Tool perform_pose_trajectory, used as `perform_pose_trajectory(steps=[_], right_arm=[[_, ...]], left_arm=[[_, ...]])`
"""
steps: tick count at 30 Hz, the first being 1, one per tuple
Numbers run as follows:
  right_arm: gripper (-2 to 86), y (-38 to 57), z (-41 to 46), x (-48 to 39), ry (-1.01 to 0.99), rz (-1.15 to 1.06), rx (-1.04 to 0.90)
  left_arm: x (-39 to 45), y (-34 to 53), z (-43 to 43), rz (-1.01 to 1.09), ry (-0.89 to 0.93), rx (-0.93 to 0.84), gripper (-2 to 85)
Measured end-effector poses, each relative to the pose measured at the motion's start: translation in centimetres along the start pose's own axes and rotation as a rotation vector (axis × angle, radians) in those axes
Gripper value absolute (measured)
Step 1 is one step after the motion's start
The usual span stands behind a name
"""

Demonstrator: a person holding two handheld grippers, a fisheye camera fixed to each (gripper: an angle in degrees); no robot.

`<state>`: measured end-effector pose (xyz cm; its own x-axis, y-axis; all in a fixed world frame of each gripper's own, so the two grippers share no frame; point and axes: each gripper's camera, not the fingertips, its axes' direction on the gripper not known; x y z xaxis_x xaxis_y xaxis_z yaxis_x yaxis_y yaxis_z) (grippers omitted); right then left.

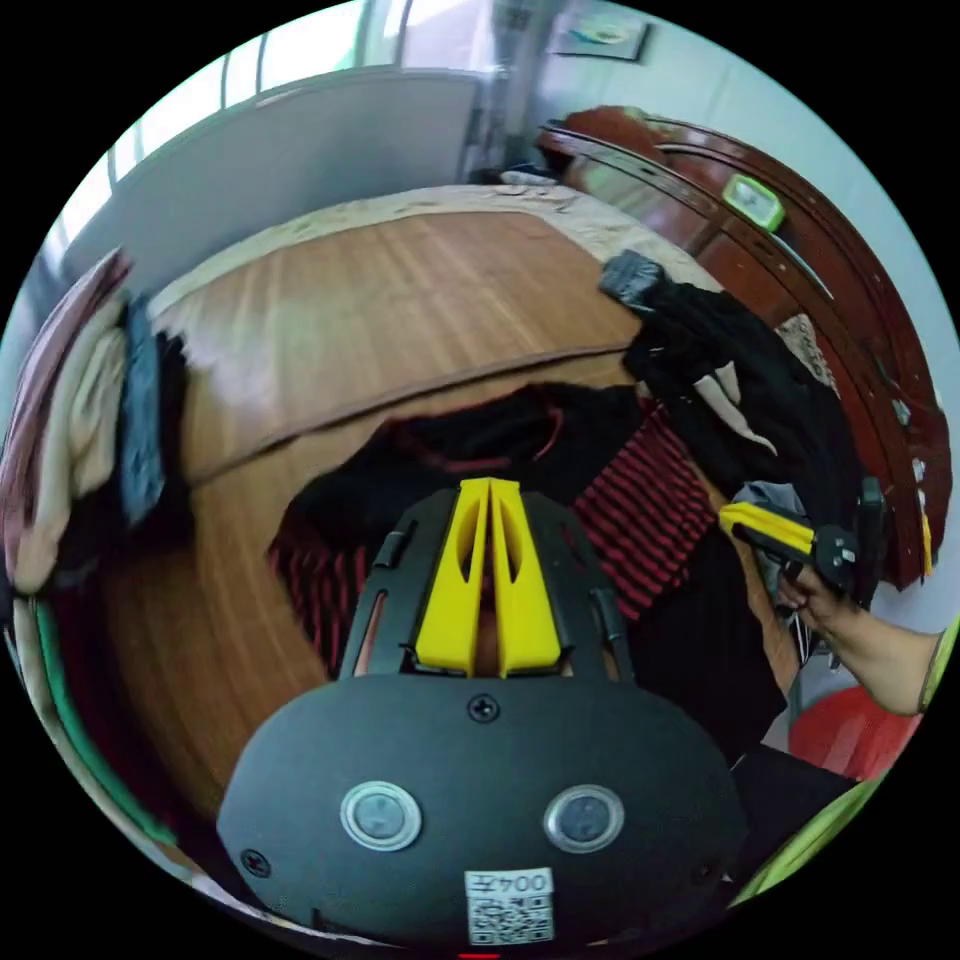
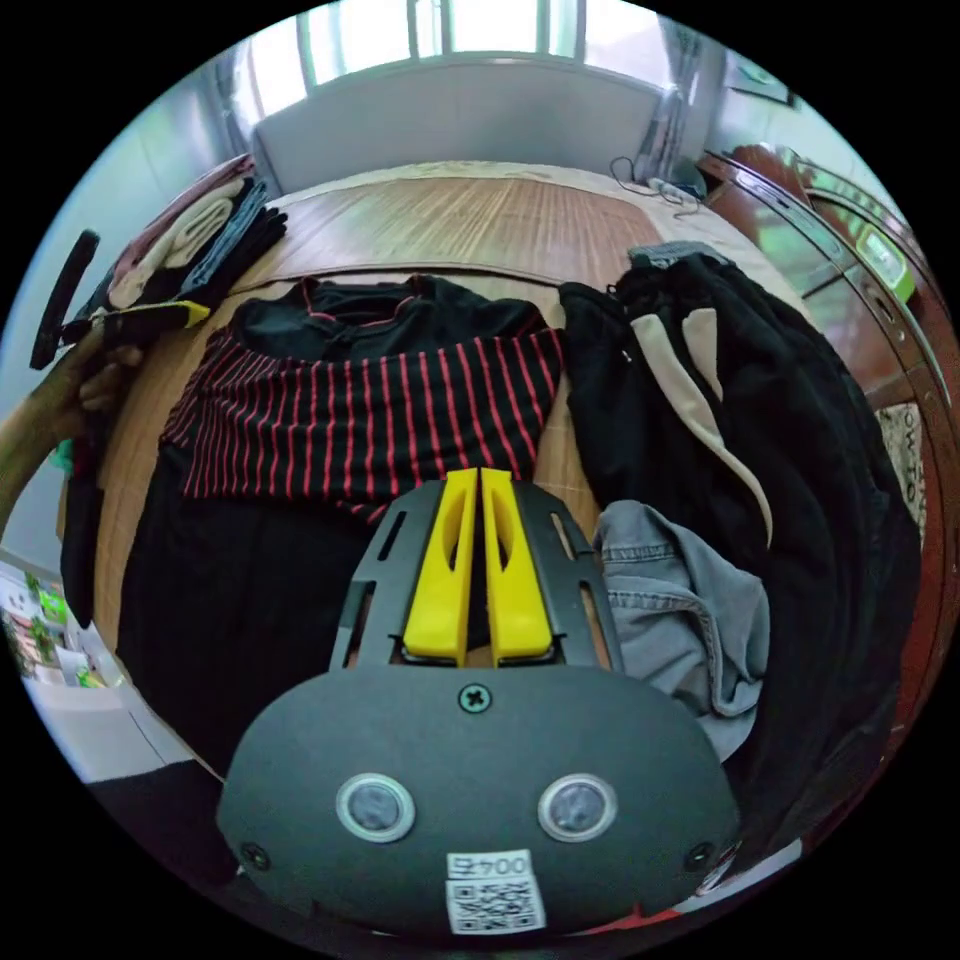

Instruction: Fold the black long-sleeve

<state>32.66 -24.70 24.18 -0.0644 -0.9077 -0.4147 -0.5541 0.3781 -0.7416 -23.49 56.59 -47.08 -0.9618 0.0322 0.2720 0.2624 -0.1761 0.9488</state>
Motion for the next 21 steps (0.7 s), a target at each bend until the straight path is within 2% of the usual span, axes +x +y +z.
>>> perform_pose_trajectory(steps=[4,7,11,13,14,16,21], right_arm=[[-0.5,2.5,-2.5,-3.2,0.015,-0.106,0.009],[-0.6,4.9,-3.4,-5.0,-0.013,-0.101,-0.039],[-0.6,6.6,-2.0,-7.9,-0.01,-0.12,-0.143],[-0.6,6.9,-0.4,-8.9,0.045,-0.137,-0.202],[-0.6,7.1,1.1,-9.3,0.072,-0.149,-0.263],[-0.5,7.3,1.2,-9.5,0.095,-0.139,-0.201],[-0.6,5.4,1.0,-9.4,0.093,-0.117,-0.255]], left_arm=[[-4.2,12.6,-4.6,-0.194,-0.049,-0.109,0.6],[-2.9,18.5,-6.2,-0.223,-0.033,-0.161,0.6],[0.7,19.5,-5.0,-0.136,-0.076,-0.191,0.6],[1.5,19.9,-2.8,-0.127,-0.173,-0.308,0.6],[1.6,20.3,-3.1,-0.124,-0.171,-0.274,0.6],[0.8,21.8,-4.9,-0.221,-0.182,-0.252,0.6],[-0.8,26.0,-9.9,-0.35,-0.201,-0.251,0.7]])
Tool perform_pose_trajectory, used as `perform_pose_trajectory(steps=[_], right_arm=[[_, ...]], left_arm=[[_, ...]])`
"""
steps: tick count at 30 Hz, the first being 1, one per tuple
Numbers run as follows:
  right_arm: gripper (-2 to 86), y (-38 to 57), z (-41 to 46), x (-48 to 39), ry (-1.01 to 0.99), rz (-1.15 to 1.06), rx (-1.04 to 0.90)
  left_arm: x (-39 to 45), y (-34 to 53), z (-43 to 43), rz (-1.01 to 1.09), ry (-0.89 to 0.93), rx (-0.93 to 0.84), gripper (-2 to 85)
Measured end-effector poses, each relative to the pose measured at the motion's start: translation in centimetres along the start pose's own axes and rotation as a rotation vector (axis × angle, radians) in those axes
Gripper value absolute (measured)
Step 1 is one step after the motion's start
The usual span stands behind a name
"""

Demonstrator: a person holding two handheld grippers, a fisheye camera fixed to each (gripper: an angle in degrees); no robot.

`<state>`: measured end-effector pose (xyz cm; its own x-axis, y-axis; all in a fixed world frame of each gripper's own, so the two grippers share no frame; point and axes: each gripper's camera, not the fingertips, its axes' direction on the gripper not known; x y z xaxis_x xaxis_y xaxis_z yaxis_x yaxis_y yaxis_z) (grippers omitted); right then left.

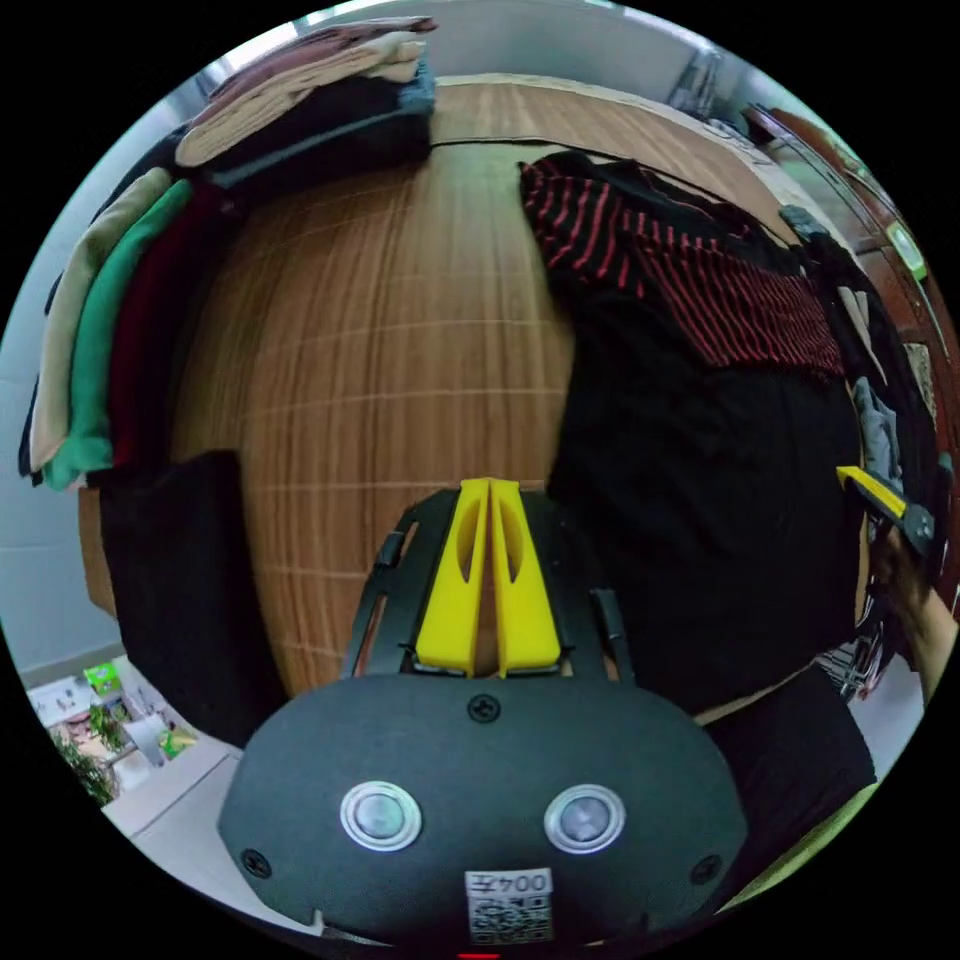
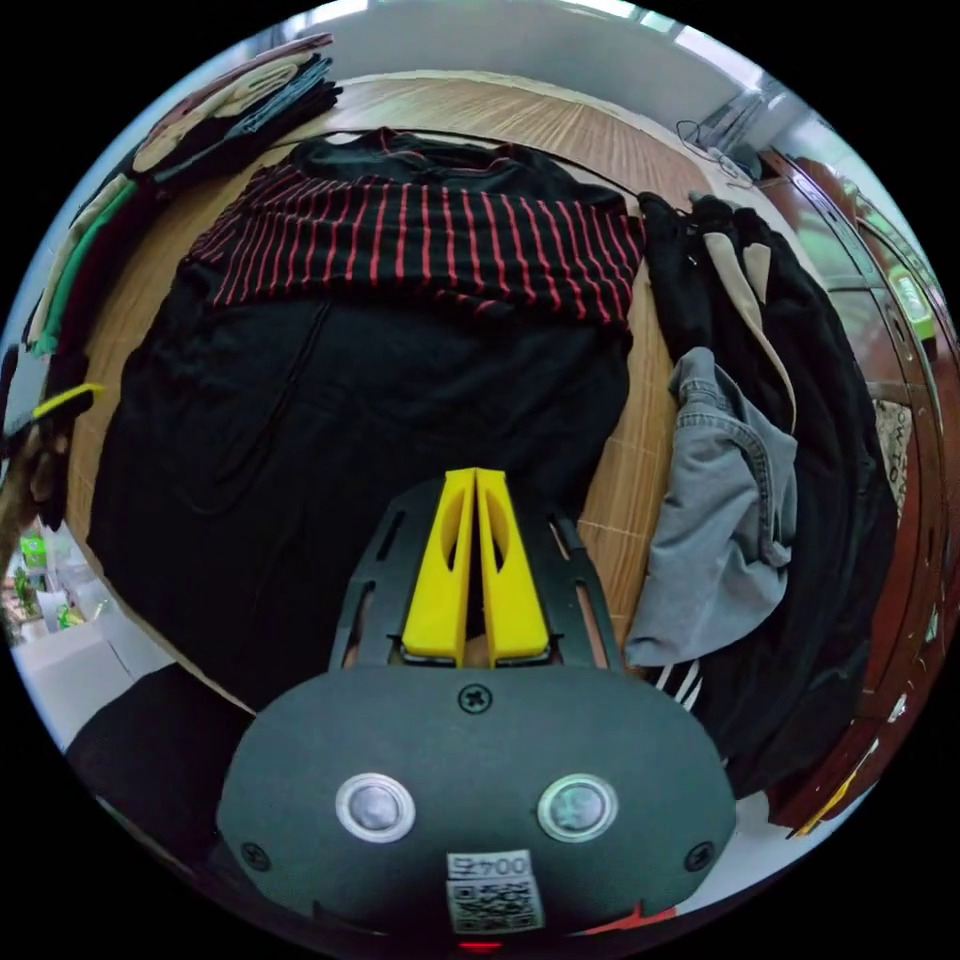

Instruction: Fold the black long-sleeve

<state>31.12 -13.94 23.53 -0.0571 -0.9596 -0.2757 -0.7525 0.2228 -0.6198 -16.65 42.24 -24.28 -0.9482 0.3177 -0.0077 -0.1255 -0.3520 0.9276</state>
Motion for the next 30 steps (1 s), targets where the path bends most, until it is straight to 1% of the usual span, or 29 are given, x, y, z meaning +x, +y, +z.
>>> perform_pose_trajectory(steps=[2,4,6,7,8,11,13,16,19,23,25,30], right_arm=[[-0.4,0.2,-1.6,1.3,-0.041,0.089,0.024],[0.1,1.3,-2.6,1.8,-0.074,0.131,0.027],[1.5,3.0,-3.5,2.5,-0.116,0.188,0.022],[2.8,4.4,-4.0,3.2,-0.171,0.23,0.014],[4.0,6.0,-4.5,4.0,-0.23,0.281,0.003],[6.4,9.9,-5.5,5.6,-0.31,0.361,-0.02],[7.5,11.9,-5.7,6.0,-0.305,0.365,-0.051],[8.8,14.1,-5.8,6.6,-0.257,0.357,-0.099],[10.7,15.4,-5.4,7.7,-0.253,0.373,-0.116],[13.1,16.1,-4.0,9.5,-0.317,0.399,-0.126],[13.5,16.3,-3.2,10.2,-0.309,0.403,-0.136],[14.7,16.7,-0.9,11.8,-0.366,0.376,-0.145]], left_arm=[[-1.1,1.4,-1.6,-0.014,0.047,0.018,0.8],[-0.9,3.1,-3.3,0.036,0.095,0.016,1.0],[0.2,4.8,-3.8,0.117,0.102,-0.029,1.2],[0.8,6.1,-4.0,0.153,0.086,-0.052,1.4],[1.0,6.9,-4.1,0.164,0.081,-0.061,1.5],[0.8,10.8,-4.9,0.154,0.132,-0.1,2.9],[0.3,13.5,-5.8,0.158,0.17,-0.113,5.3],[0.4,16.0,-6.1,0.243,0.155,-0.167,8.4],[0.2,17.4,-6.3,0.276,0.177,-0.191,10.0],[-0.3,17.9,-7.2,0.239,0.231,-0.183,10.2],[-0.8,18.0,-7.7,0.194,0.302,-0.192,9.3],[-1.2,18.7,-7.9,0.125,0.447,-0.244,5.5]])
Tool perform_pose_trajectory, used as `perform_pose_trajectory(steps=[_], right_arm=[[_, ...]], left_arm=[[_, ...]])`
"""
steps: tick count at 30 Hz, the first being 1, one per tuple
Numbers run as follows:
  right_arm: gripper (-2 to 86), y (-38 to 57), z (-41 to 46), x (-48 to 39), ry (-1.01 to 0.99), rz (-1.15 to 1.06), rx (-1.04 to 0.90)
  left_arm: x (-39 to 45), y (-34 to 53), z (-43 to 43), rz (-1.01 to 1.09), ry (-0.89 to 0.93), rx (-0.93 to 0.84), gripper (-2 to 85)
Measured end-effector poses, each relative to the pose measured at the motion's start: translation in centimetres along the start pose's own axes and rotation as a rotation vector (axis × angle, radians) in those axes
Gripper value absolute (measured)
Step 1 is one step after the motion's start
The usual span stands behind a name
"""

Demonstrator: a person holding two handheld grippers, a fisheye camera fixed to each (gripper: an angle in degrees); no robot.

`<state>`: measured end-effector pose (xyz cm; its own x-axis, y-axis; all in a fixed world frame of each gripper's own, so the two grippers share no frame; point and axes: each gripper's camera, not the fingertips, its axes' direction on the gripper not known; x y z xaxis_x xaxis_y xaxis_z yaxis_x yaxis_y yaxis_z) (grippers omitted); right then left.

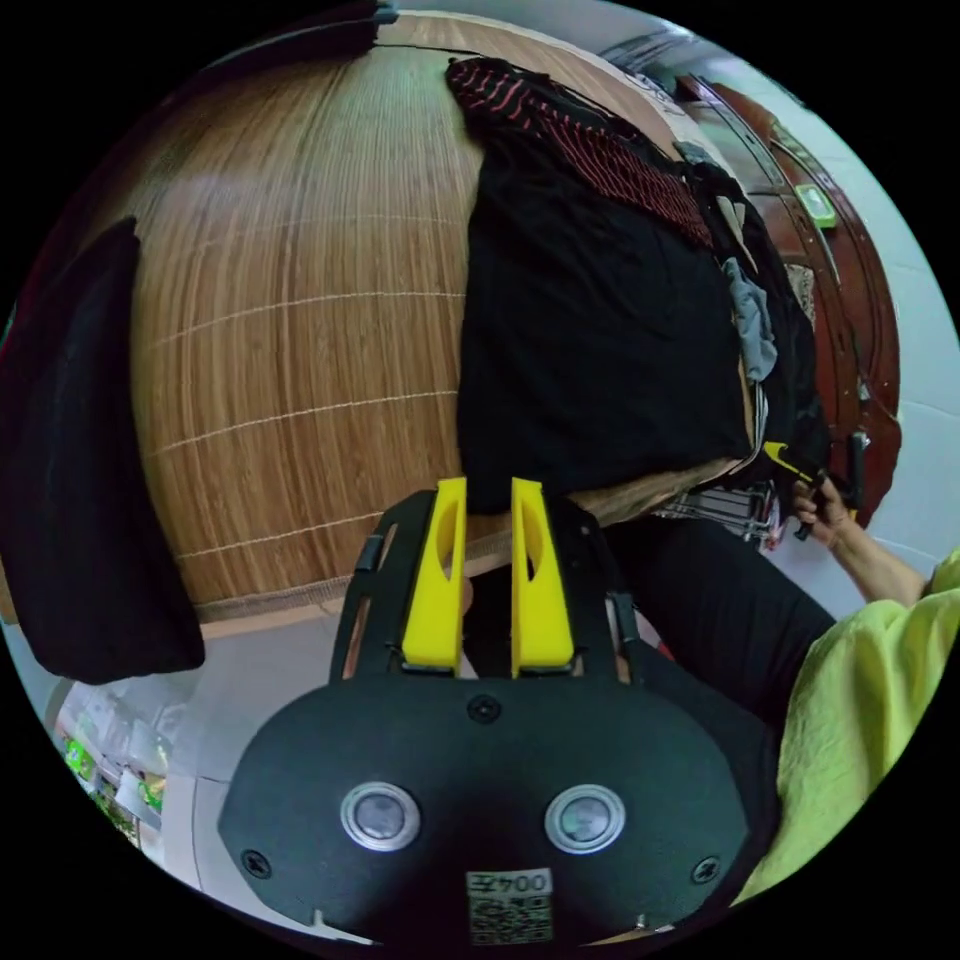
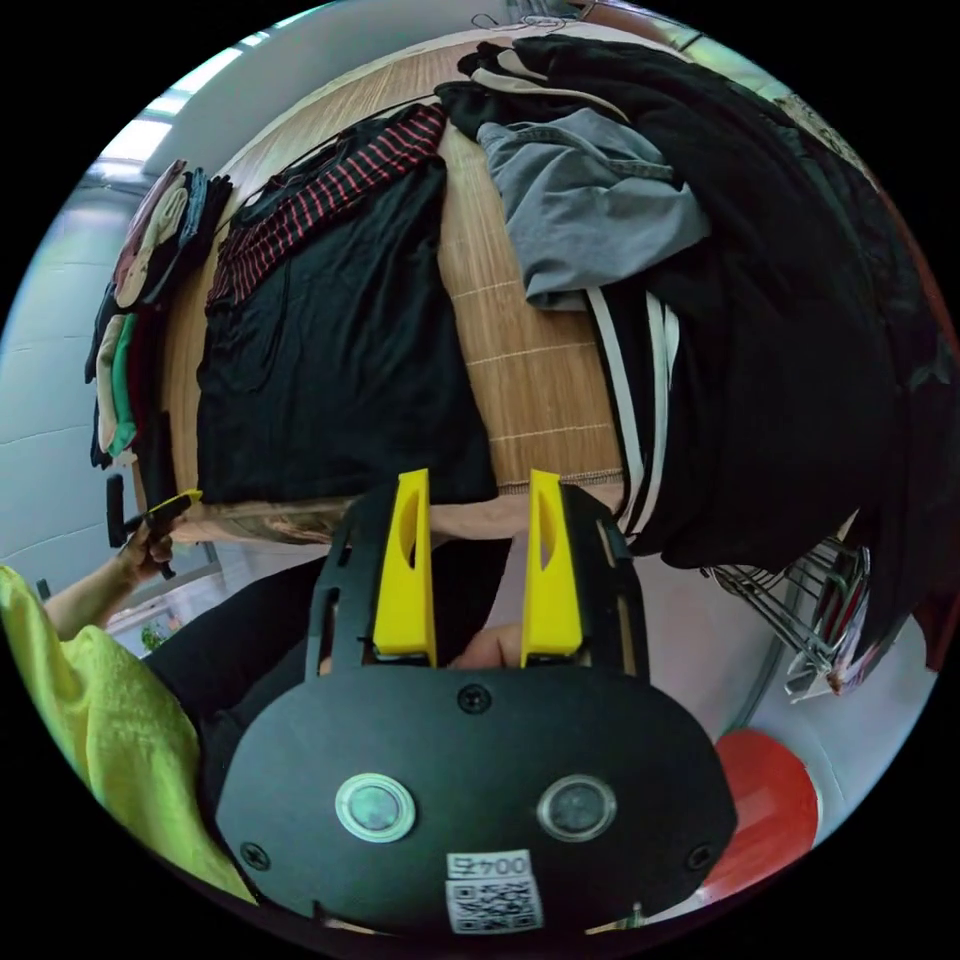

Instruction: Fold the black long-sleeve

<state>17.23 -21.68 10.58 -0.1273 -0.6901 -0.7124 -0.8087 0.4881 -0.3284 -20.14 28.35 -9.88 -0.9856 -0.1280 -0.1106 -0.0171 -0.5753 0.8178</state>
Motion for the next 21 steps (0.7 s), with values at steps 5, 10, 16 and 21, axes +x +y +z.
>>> perform_pose_trajectory(steps=[5,10,16,21], right_arm=[[14.3,-2.2,2.7,0.7,-0.023,-0.143,-0.101],[11.9,-3.6,4.7,1.5,-0.031,-0.125,-0.129],[9.8,-3.3,5.4,3.1,-0.121,-0.03,-0.109],[8.1,-4.2,6.7,2.8,-0.079,-0.04,-0.131]], left_arm=[[-0.3,0.6,0.1,-0.075,0.1,-0.017,2.8],[0.2,1.9,-0.1,-0.123,0.141,-0.048,1.8],[2.8,4.0,-0.4,-0.135,0.103,-0.047,1.4],[4.6,5.7,-0.2,-0.143,0.098,-0.053,1.3]])
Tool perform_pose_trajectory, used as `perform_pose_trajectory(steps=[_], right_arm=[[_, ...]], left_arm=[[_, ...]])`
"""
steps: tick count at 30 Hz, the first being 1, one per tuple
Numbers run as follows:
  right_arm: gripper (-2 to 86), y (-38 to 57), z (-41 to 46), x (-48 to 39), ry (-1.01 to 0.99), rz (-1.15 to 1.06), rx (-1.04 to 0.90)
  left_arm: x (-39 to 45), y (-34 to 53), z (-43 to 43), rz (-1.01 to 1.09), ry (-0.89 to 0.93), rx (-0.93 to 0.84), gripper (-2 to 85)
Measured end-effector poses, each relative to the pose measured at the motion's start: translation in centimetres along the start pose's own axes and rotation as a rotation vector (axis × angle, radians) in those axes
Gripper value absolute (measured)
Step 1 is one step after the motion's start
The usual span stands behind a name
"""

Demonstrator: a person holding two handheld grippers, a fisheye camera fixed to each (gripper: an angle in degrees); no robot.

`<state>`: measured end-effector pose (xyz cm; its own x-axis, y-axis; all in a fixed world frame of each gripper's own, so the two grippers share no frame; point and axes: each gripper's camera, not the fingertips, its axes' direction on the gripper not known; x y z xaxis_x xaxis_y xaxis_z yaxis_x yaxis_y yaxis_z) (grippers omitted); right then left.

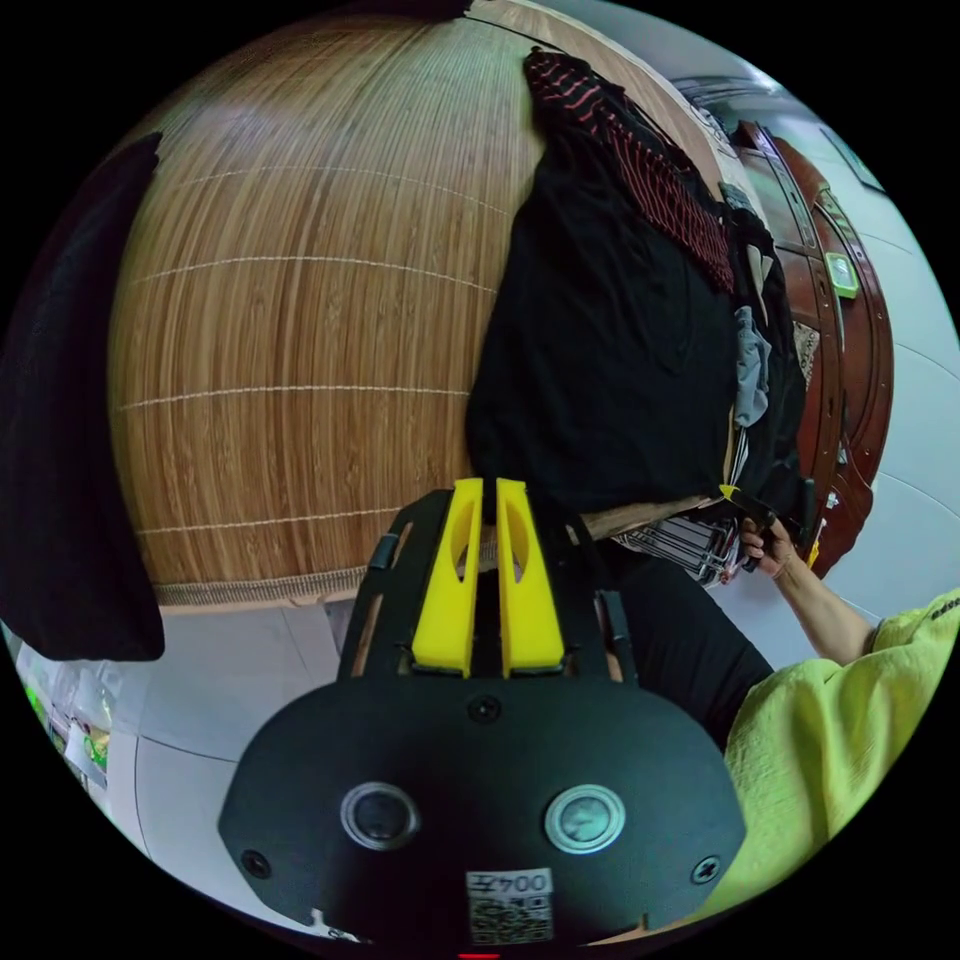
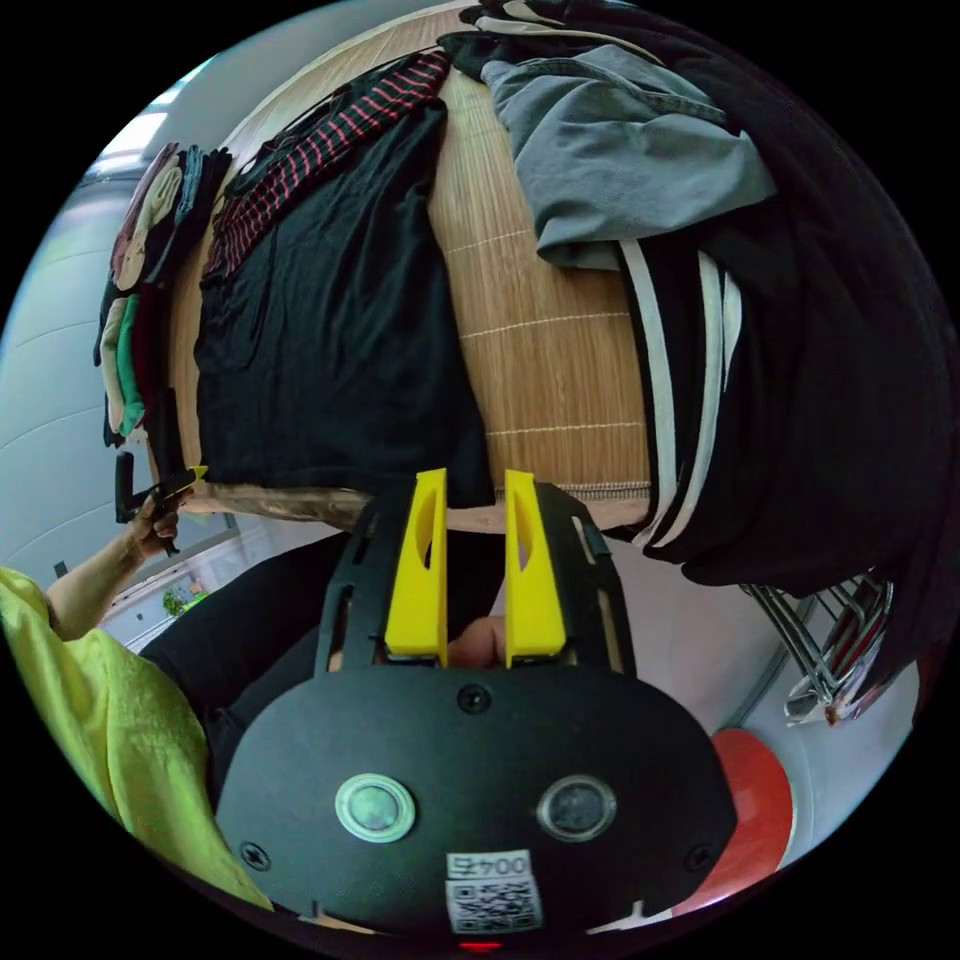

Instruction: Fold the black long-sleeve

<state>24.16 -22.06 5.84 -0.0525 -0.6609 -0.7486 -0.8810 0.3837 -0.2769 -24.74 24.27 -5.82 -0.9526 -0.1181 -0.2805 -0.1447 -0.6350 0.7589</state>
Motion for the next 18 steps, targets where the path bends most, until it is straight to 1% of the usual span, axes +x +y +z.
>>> perform_pose_trajectory(steps=[3,5,8,12,14,15,18], right_arm=[[7.0,0.2,0.4,-0.2,0.042,0.009,0.006],[6.1,0.4,0.9,-0.4,0.047,0.015,-0.002],[5.2,0.2,1.8,-0.1,0.005,0.025,-0.03],[2.1,0.3,2.4,1.1,-0.007,0.073,-0.044],[0.9,0.8,1.9,2.4,-0.132,0.109,-0.04],[0.7,1.0,1.5,2.6,-0.149,0.119,-0.03],[0.1,2.3,-1.3,3.5,-0.273,0.16,0.056]], left_arm=[[1.0,1.2,0.1,-0.003,-0.005,-0.01,1.3],[1.8,1.9,0.5,0.01,0.026,-0.031,1.2],[3.2,3.5,0.7,0.018,0.019,-0.031,1.2],[4.5,5.6,0.1,-0.004,0.065,-0.006,1.1],[4.9,6.5,-0.5,-0.009,0.082,-0.003,1.0],[5.2,7.1,-1.2,-0.007,0.1,0.001,1.0],[5.8,8.9,-3.5,-0.013,0.155,0.018,0.9]])
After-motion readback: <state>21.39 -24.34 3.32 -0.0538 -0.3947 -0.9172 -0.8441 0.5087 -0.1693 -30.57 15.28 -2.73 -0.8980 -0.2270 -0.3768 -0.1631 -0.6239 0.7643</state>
